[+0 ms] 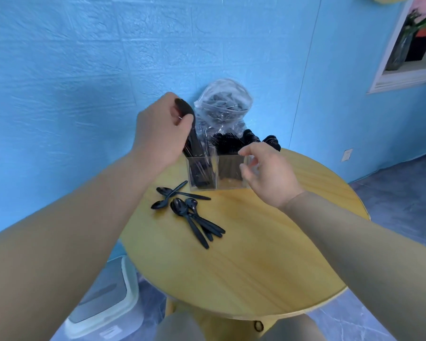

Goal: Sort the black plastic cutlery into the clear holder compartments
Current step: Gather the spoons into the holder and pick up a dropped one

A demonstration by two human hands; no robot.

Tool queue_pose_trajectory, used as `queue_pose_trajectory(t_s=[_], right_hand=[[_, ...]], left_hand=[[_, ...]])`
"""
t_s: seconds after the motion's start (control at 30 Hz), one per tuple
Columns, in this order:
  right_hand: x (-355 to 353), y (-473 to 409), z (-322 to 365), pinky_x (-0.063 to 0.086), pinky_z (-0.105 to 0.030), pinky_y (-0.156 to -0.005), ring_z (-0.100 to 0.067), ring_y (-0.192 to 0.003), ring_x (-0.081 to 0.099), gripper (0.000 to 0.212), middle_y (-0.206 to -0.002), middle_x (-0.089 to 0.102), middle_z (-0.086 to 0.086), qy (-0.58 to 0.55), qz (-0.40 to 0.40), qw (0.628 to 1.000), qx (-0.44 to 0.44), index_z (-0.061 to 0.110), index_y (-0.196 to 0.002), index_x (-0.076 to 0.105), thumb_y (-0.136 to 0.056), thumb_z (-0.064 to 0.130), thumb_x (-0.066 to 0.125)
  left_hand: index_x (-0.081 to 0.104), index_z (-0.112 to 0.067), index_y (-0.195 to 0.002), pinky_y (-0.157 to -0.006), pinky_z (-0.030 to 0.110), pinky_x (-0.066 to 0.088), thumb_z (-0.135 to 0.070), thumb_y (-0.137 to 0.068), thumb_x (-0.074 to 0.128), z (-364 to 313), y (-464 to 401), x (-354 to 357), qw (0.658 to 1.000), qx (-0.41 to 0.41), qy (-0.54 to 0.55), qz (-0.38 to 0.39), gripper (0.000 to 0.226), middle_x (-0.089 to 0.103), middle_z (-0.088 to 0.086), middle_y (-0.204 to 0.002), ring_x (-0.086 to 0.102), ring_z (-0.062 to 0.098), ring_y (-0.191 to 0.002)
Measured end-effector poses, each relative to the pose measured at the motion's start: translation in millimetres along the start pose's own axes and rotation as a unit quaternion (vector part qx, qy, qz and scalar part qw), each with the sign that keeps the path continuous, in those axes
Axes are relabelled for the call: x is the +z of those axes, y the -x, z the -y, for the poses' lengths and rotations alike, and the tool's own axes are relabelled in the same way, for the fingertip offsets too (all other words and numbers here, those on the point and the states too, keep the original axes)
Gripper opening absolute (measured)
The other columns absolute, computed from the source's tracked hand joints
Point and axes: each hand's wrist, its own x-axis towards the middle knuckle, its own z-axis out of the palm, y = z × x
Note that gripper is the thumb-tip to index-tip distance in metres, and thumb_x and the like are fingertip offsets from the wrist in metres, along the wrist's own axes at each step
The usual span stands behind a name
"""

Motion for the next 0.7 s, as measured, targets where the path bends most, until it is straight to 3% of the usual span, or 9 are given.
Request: queue_pose_trajectory(t_s=[0.13, 0.27, 0.37, 0.5, 0.7], right_hand=[[7, -7, 7, 0.047, -0.030, -0.074, -0.010, -0.077, 0.050, 0.025, -0.093, 0.046, 0.011, 0.013, 0.011, 1.000, -0.009, 0.017, -0.117, 0.058, -0.092, 0.018, 0.055], [14, -8, 5, 0.047, -0.027, -0.073, -0.011, -0.080, 0.053, 0.026, -0.098, 0.049, 0.009, 0.019, 0.031, 0.999, -0.012, 0.017, -0.118, 0.058, -0.093, 0.018, 0.055], [20, -9, 1, 0.051, -0.032, -0.076, -0.013, -0.084, 0.056, 0.027, -0.105, 0.056, 0.004, 0.036, 0.047, 0.998, -0.006, 0.018, -0.119, 0.057, -0.093, 0.019, 0.054], [26, -12, -1, 0.051, -0.033, -0.079, -0.014, -0.089, 0.058, 0.028, -0.114, 0.057, 0.003, 0.044, 0.068, 0.997, -0.002, 0.019, -0.122, 0.056, -0.094, 0.021, 0.052], [29, -17, -7, 0.050, -0.032, -0.079, -0.013, -0.091, 0.058, 0.029, -0.117, 0.057, 0.004, 0.056, 0.078, 0.995, -0.005, 0.020, -0.122, 0.055, -0.094, 0.021, 0.050]], left_hand=[[0.062, -0.010, -0.089, -0.075, 0.034, 0.047, -0.018, -0.081, 0.061, 12, -15, -6, 0.998, -0.050, 0.036, -0.013, 0.011, 0.065, 0.000, -0.078, 0.061, 0.022, -0.078], [0.061, -0.017, -0.082, -0.073, 0.035, 0.048, -0.019, -0.078, 0.061, 19, -24, 0, 0.991, -0.084, 0.103, -0.035, 0.005, 0.068, 0.001, -0.075, 0.063, 0.021, -0.076], [0.061, -0.013, -0.085, -0.069, 0.033, 0.046, -0.018, -0.080, 0.061, 25, -24, 12, 0.994, -0.076, 0.083, -0.005, 0.008, 0.064, -0.001, -0.074, 0.059, 0.020, -0.073], [0.061, -0.020, -0.091, -0.073, 0.029, 0.036, -0.027, -0.086, 0.061, 43, -18, 36, 0.996, -0.071, -0.018, 0.048, 0.009, 0.058, -0.004, -0.090, 0.053, 0.022, -0.103], [0.055, -0.026, -0.124, -0.095, 0.042, 0.033, -0.037, -0.084, 0.063, 60, -10, 59, 0.987, -0.017, -0.153, 0.048, 0.042, 0.048, -0.002, -0.134, 0.031, 0.026, -0.129]])
